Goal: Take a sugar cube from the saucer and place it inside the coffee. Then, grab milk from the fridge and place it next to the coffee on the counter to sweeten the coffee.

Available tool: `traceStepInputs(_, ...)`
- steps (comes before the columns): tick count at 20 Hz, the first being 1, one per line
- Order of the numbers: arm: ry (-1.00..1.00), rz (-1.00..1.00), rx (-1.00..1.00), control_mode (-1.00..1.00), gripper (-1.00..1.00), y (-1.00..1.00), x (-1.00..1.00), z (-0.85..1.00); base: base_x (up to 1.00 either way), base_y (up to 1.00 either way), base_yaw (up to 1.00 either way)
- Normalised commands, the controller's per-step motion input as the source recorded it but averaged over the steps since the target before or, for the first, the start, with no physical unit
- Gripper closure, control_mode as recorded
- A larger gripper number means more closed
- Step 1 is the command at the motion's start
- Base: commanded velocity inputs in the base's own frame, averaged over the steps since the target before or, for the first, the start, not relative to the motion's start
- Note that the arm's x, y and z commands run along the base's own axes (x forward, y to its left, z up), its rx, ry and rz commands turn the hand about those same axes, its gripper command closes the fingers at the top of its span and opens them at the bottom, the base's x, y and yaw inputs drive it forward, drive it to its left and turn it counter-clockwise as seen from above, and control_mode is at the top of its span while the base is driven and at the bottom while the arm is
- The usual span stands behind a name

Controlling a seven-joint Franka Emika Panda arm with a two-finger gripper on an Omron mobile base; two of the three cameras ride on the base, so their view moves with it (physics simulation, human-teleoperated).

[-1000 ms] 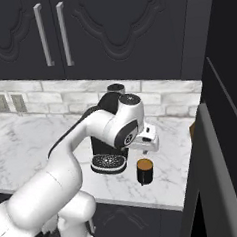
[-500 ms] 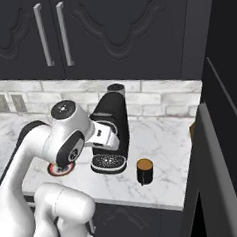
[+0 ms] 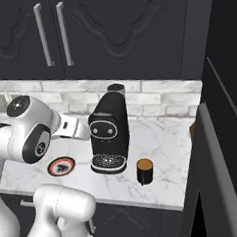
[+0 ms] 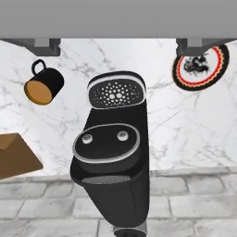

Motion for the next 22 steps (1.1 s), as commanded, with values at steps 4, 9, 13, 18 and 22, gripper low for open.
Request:
traceStepInputs(4, 0.0, 0.0, 0.0, -1.0, -1.0, 0.0, -0.06, 0.0, 0.0, 0.0, 0.0)
traceStepInputs(9, 0.0, 0.04, 0.0, -1.0, -1.0, 0.16, -0.36, -0.02, 0.0, 0.0, 0.0)
traceStepInputs(13, 0.0, 0.0, 0.0, 1.0, -1.0, 0.0, 0.0, 0.0, -0.47, 0.24, 0.31)
traceStepInputs(18, 0.0, 0.0, 0.0, 1.0, -1.0, 0.0, 0.0, 0.0, -0.32, 0.32, 0.48)
traceStepInputs(22, 0.0, 0.0, 0.0, 1.0, -1.0, 0.0, 0.0, 0.0, -0.15, 0.4, 0.62)
